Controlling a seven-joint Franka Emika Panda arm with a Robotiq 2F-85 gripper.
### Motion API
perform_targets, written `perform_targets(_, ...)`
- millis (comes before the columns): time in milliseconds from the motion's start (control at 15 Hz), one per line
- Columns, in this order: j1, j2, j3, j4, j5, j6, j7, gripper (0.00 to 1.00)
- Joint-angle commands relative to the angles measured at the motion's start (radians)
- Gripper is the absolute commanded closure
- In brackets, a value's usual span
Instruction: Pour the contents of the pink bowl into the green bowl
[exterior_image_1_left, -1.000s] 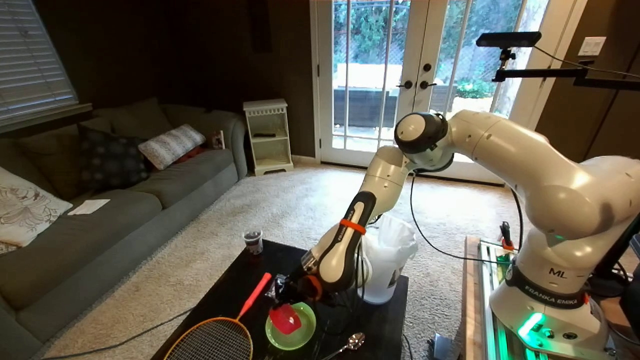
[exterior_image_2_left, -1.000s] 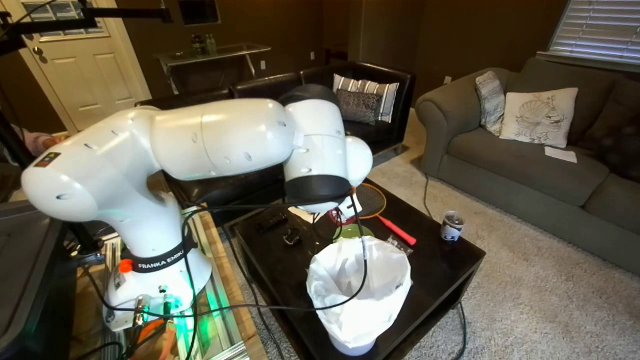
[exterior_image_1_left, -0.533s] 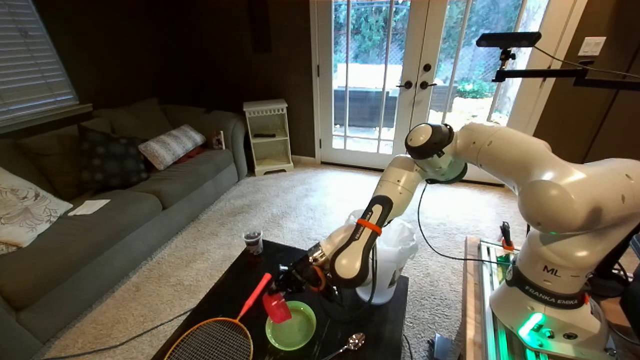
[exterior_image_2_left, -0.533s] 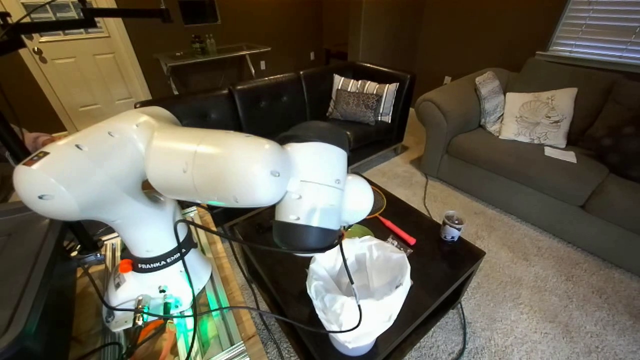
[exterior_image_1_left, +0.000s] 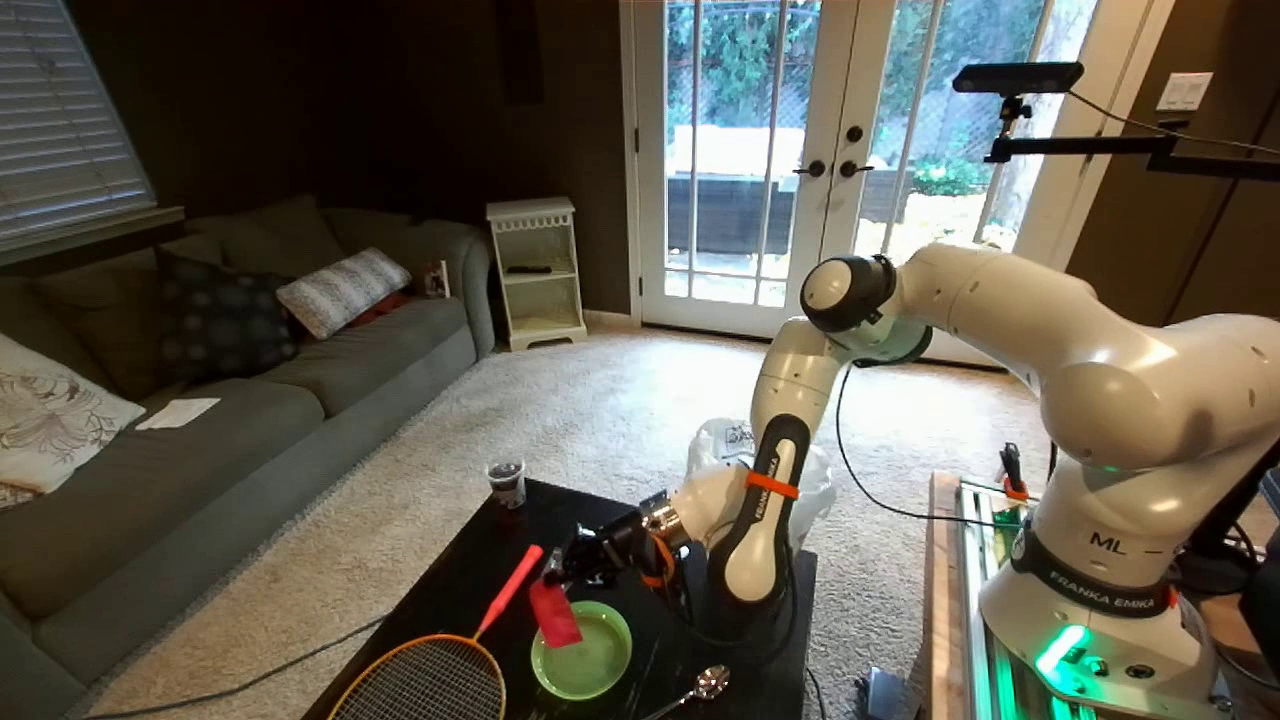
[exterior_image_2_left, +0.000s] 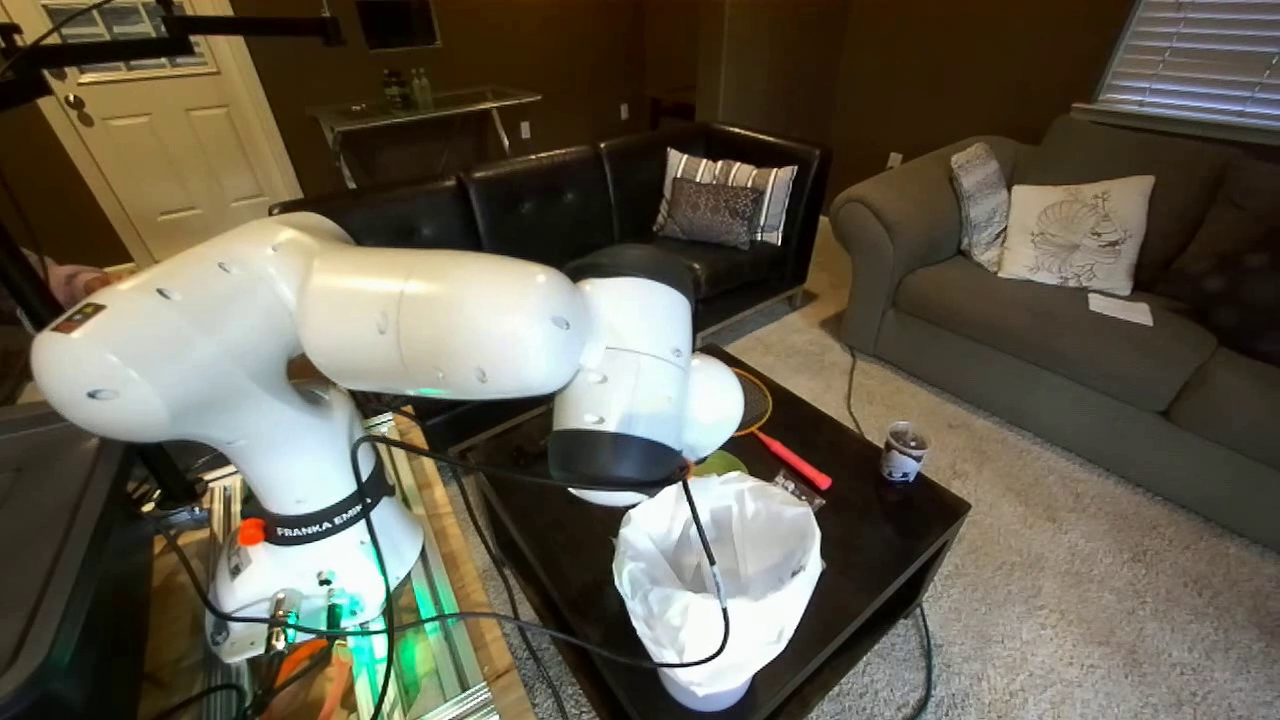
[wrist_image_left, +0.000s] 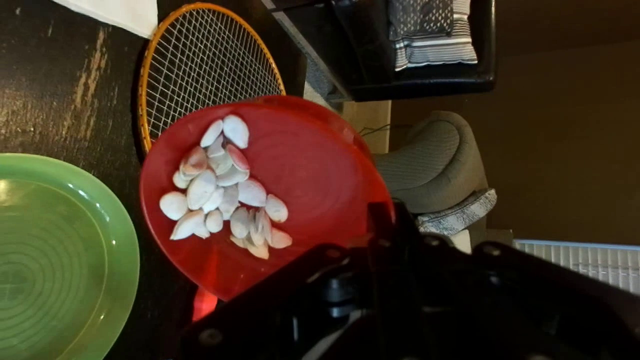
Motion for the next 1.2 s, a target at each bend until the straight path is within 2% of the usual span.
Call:
perform_targets(0,0.099,-0.001,-0.085,0.083,-0.073,0.126,0.163,0.99)
perform_targets(267,0.200,-0.004,-0.165,0.151,-0.053,0.260,0.237,0.99)
perform_targets(667,0.316,-0.005,-0.251,0.228,-0.023,0.368,0.320,0.99)
perform_targets(1133,0.302,-0.009,-0.234,0.257,-0.030,0.348,0.317,0.99)
